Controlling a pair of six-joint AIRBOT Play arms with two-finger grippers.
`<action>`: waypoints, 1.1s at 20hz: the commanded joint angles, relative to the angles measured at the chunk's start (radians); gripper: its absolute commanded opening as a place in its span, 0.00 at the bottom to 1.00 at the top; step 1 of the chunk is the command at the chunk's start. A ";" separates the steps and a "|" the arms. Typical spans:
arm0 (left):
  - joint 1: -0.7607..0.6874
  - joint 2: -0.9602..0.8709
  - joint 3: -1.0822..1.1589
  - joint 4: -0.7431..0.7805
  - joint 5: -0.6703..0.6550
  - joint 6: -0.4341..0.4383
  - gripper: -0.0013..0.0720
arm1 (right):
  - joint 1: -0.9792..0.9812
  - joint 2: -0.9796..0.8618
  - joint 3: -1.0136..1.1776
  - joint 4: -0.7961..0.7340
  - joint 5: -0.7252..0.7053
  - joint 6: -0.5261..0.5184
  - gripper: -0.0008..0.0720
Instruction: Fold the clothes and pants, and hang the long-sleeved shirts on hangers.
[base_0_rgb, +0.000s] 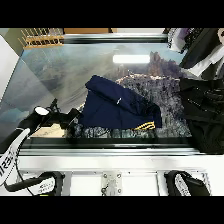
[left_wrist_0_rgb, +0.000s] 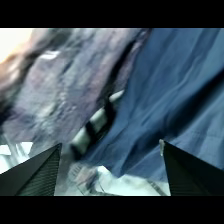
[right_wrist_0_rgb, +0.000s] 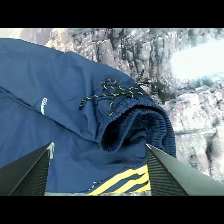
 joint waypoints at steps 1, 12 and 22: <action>-0.060 -0.082 0.074 -0.010 -0.011 0.005 0.92 | 0.000 0.001 0.000 0.002 0.002 0.000 0.87; -0.078 -0.074 0.103 0.001 -0.028 0.007 0.03 | -0.002 0.001 -0.002 -0.010 0.002 0.000 0.87; -0.117 0.072 0.103 0.192 -0.093 0.020 0.03 | -0.002 -0.070 -0.483 -0.166 -0.115 0.300 0.87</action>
